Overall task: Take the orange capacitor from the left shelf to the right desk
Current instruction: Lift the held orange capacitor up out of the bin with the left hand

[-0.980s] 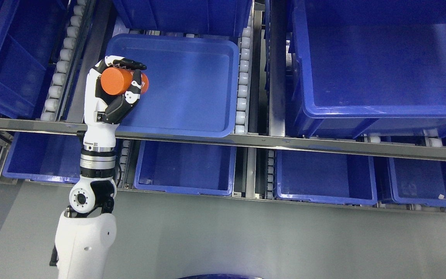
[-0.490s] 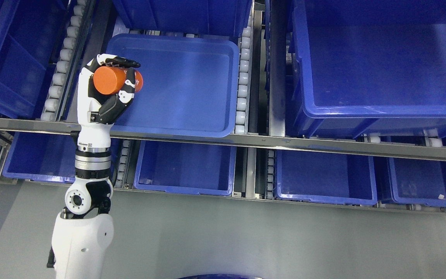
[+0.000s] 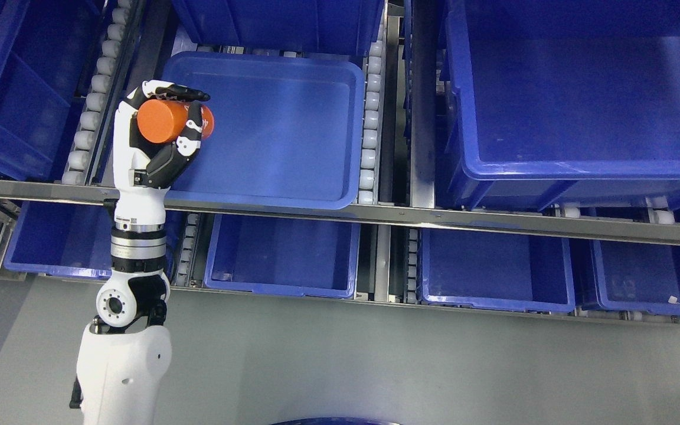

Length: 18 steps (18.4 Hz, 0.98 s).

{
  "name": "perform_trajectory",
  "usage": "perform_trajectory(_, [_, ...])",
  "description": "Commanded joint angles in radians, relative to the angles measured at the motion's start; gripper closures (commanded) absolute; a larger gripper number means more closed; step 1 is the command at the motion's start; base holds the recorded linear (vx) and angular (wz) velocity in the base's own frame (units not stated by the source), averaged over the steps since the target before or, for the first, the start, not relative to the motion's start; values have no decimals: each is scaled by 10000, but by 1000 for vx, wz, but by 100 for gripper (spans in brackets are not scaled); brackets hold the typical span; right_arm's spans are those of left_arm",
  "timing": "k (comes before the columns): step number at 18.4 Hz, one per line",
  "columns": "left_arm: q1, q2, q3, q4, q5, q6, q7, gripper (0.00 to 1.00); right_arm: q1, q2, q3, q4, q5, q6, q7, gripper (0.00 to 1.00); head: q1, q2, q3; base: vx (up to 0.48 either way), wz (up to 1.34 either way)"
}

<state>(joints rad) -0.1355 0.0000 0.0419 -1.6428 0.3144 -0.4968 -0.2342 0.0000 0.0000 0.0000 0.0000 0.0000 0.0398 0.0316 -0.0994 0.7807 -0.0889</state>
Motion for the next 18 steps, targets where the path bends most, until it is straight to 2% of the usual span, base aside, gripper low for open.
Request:
perform_trajectory(1, [-10, 175, 41, -63, 0, -2, -5, 98, -16, -175, -107, -337, 46, 1, 6, 0, 0, 0, 0, 0, 0])
perform_trajectory(11, [-10, 175, 102, -78, 0, -2, -5, 98, -16, -175, -107, -337, 31, 1, 6, 0, 0, 0, 0, -34, -11])
perform_trajectory(18, [-10, 175, 256, -78, 0, -2, -20, 98, -16, -175, -107, -337, 46, 1, 6, 0, 0, 0, 0, -187, 17])
